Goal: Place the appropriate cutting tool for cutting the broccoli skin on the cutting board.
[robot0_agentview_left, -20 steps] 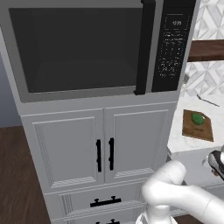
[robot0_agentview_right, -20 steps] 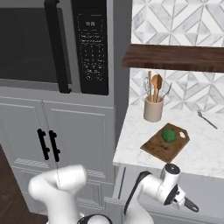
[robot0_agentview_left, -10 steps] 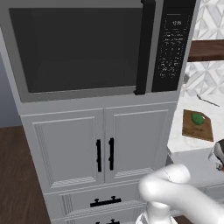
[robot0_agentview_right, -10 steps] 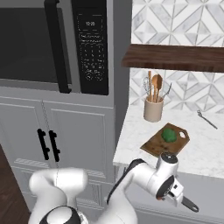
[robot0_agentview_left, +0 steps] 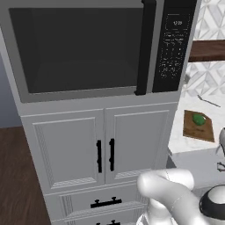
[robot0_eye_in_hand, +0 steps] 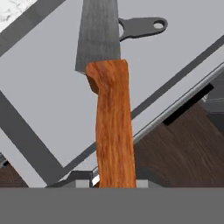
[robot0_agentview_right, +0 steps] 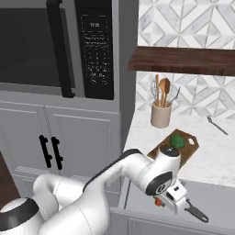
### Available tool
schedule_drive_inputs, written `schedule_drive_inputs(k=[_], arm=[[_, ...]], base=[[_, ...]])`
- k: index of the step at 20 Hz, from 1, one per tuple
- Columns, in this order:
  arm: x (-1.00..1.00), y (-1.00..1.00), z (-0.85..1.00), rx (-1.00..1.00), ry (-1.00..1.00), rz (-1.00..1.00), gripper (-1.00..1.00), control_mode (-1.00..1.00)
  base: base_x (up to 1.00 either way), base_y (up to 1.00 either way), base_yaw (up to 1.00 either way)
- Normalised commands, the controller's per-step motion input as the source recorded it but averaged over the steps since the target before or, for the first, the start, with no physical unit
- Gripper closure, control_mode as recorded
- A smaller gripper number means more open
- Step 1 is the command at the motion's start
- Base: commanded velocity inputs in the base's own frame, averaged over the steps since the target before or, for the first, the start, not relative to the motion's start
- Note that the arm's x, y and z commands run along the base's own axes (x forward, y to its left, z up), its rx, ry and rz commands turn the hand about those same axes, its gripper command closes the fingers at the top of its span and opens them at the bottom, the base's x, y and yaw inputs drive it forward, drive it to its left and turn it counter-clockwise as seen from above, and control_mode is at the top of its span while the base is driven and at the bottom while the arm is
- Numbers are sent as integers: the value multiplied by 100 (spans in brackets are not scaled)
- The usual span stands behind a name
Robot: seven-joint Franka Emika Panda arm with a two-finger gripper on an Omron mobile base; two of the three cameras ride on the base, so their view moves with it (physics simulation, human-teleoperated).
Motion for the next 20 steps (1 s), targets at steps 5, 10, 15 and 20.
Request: schedule_drive_inputs(k=[5, 10, 15, 20], arm=[[18, 41, 82, 0, -3, -9, 100, -100], [88, 46, 46, 0, -11, 0, 100, -100], [99, 7, 8, 2, 0, 0, 100, -100], [61, -26, -8, 2, 0, 0, 100, -100]], base=[[0, 0, 0], [0, 0, 0], [0, 0, 0], [0, 0, 0]])
